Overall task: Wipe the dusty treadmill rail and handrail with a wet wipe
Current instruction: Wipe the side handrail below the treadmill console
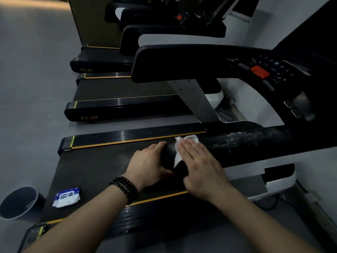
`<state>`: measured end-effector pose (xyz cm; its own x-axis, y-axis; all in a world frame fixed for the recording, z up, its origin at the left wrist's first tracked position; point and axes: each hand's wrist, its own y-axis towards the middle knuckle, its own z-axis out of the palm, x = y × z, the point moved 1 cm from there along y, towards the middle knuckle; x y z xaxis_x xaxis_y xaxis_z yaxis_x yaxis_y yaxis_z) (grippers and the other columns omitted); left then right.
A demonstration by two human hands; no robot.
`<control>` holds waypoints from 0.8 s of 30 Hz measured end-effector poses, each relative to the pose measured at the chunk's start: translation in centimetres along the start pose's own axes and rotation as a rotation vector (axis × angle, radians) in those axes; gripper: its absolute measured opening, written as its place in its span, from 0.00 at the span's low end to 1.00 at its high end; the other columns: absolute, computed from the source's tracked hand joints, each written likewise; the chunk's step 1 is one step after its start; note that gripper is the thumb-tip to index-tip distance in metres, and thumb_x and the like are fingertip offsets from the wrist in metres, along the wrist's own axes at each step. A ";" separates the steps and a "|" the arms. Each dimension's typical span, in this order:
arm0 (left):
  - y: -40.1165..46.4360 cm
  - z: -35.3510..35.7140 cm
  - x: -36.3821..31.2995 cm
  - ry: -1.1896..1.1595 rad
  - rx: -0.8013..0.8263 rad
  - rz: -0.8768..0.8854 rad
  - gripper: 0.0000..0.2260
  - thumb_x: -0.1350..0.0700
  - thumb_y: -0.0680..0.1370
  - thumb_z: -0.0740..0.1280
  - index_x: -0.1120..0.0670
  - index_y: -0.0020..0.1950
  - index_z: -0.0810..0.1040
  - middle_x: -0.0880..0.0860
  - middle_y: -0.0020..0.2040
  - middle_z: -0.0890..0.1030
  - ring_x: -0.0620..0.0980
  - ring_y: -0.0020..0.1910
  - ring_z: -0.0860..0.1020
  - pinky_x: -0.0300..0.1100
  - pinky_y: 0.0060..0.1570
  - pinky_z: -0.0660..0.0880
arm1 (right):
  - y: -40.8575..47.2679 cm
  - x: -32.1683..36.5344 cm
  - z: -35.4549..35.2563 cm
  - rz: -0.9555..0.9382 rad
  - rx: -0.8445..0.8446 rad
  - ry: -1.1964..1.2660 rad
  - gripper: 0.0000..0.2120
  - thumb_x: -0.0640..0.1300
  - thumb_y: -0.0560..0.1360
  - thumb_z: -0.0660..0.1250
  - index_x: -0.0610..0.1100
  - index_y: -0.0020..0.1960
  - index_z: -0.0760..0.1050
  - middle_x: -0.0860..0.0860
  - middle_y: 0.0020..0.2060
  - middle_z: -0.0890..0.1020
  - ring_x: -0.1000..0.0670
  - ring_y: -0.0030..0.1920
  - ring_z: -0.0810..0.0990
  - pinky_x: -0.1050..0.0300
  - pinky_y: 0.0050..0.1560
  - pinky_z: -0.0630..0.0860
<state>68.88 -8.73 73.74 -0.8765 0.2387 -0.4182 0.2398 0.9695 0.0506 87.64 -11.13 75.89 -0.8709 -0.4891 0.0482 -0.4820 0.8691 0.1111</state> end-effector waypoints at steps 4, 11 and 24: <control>0.5 -0.1 -0.1 0.036 0.014 0.027 0.37 0.34 0.70 0.73 0.48 0.73 0.66 0.47 0.64 0.77 0.49 0.60 0.77 0.49 0.62 0.71 | 0.0 0.8 0.3 -0.038 0.010 0.038 0.45 0.44 0.65 0.64 0.43 0.81 0.53 0.47 0.80 0.55 0.50 0.80 0.49 0.49 0.79 0.51; 1.2 0.0 -0.4 0.079 0.025 0.053 0.40 0.33 0.69 0.73 0.49 0.74 0.65 0.46 0.67 0.76 0.49 0.67 0.74 0.49 0.68 0.67 | -1.5 -1.4 -0.1 -0.023 -0.002 0.003 0.45 0.43 0.65 0.64 0.44 0.81 0.54 0.48 0.80 0.56 0.52 0.80 0.51 0.51 0.79 0.52; 1.1 -0.2 -0.7 0.085 0.026 0.038 0.34 0.32 0.68 0.73 0.47 0.68 0.68 0.45 0.61 0.78 0.49 0.62 0.76 0.48 0.63 0.68 | -0.5 -0.9 -0.5 -0.026 0.009 0.003 0.44 0.45 0.65 0.62 0.43 0.81 0.54 0.47 0.80 0.57 0.51 0.80 0.52 0.51 0.79 0.50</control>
<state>69.67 -7.83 74.27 -0.8985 0.2801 -0.3379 0.2835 0.9581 0.0405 88.68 -11.15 76.26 -0.8578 -0.5117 0.0484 -0.5052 0.8567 0.1038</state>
